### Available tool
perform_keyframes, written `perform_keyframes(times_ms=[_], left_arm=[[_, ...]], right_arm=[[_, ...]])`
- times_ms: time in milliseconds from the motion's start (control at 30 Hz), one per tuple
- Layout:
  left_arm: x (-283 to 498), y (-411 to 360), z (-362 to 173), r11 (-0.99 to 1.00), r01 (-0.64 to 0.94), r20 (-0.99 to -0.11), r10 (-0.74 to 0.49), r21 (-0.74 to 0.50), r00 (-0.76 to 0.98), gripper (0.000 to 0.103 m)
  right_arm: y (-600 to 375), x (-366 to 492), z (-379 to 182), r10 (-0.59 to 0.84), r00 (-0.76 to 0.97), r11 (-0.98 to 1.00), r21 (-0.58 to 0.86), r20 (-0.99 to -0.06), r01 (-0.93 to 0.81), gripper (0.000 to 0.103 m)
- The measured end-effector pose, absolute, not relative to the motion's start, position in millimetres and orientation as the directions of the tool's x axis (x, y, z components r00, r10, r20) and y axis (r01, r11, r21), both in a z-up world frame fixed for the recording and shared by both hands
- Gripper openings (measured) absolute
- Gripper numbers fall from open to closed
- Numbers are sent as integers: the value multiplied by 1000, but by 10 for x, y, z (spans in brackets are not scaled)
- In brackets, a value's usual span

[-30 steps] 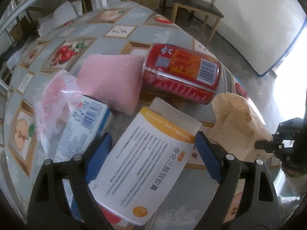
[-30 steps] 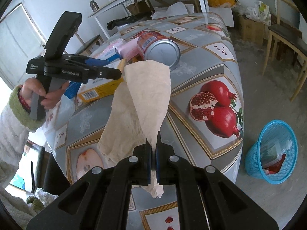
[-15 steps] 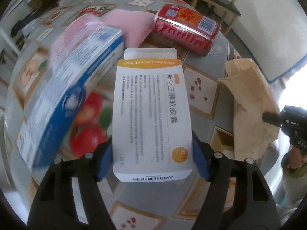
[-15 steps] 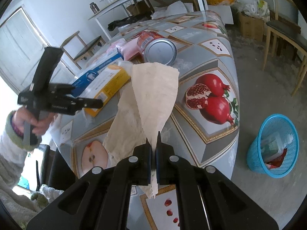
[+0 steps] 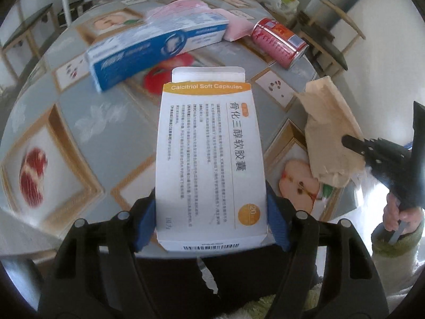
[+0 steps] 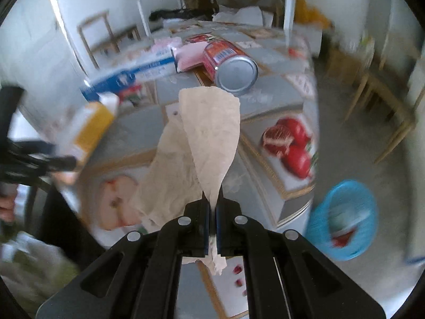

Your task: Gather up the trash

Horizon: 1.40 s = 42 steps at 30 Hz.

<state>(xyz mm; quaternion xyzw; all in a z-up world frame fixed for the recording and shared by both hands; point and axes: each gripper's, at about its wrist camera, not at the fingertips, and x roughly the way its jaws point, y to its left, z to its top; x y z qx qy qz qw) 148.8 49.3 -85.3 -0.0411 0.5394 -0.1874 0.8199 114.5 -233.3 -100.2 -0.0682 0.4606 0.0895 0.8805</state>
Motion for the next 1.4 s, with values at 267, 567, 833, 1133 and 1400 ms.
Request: perform_keyframes(times_ms=[267, 567, 833, 1133, 1400], left_arm=[[1444, 658, -849, 911, 224, -829, -408, -346, 383, 67], [1425, 779, -860, 889, 229, -802, -457, -397, 385, 67], [1441, 840, -875, 876, 226, -785, -483, -427, 388, 67], [1433, 852, -879, 871, 224, -780, -492, -438, 387, 67], [1434, 877, -885, 868, 210, -777, -496, -450, 388, 67]], right_arm=[[-1979, 1160, -978, 89, 563, 959, -82, -822, -272, 53], [-1823, 1327, -1060, 242, 451, 954, 125, -859, -272, 79], [-1582, 1455, -1228, 145, 427, 966, 33, -892, -258, 81], [-1713, 1431, -1189, 103, 472, 983, 18, -876, -180, 58], [-1946, 1427, -1172, 76, 492, 995, 34, -867, -94, 17]])
